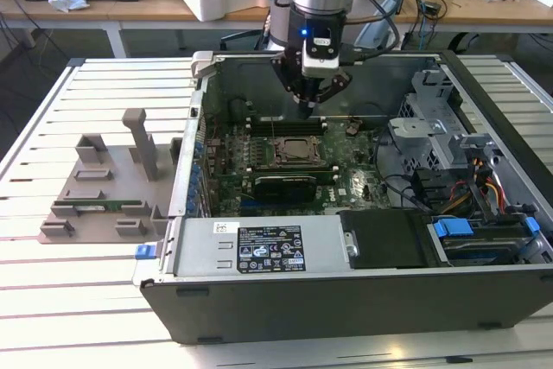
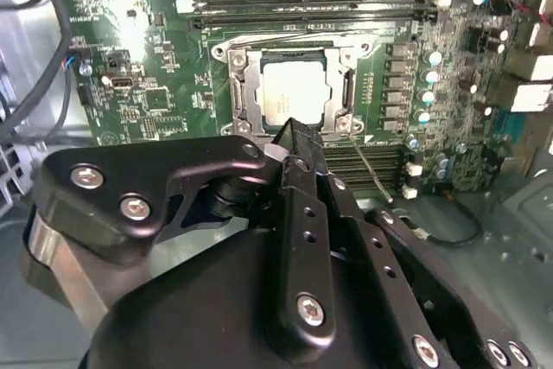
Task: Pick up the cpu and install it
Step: 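Install the first cpu locking lever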
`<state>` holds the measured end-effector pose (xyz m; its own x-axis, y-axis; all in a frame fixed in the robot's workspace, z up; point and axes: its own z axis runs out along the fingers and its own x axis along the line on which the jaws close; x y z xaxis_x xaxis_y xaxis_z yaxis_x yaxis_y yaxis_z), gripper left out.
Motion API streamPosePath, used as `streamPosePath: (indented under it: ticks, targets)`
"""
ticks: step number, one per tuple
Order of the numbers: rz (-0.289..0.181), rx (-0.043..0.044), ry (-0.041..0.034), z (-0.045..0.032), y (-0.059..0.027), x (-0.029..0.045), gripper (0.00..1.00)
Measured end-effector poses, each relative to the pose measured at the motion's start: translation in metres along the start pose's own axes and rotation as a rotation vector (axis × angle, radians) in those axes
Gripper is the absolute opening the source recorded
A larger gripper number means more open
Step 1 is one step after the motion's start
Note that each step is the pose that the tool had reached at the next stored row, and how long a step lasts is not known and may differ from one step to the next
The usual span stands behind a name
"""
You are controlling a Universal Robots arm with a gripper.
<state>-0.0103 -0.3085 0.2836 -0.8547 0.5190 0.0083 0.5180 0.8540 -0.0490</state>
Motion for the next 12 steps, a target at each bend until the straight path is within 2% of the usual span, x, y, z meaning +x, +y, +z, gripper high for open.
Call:
streamPosePath:
  ticks: [2, 4, 7, 12]
  targets:
    - [-0.055, 0.0005, -0.0027, 0.0000, 0.0000, 0.0000, 0.11]
    - [-0.080, 0.0007, -0.0039, 0.0000, 0.0000, 0.0000, 0.11]
    - [-0.151, 0.0012, -0.0073, 0.0000, 0.0000, 0.0000, 0.11]
    - [-0.233, 0.0019, -0.0114, 0.0000, 0.0000, 0.0000, 0.11]
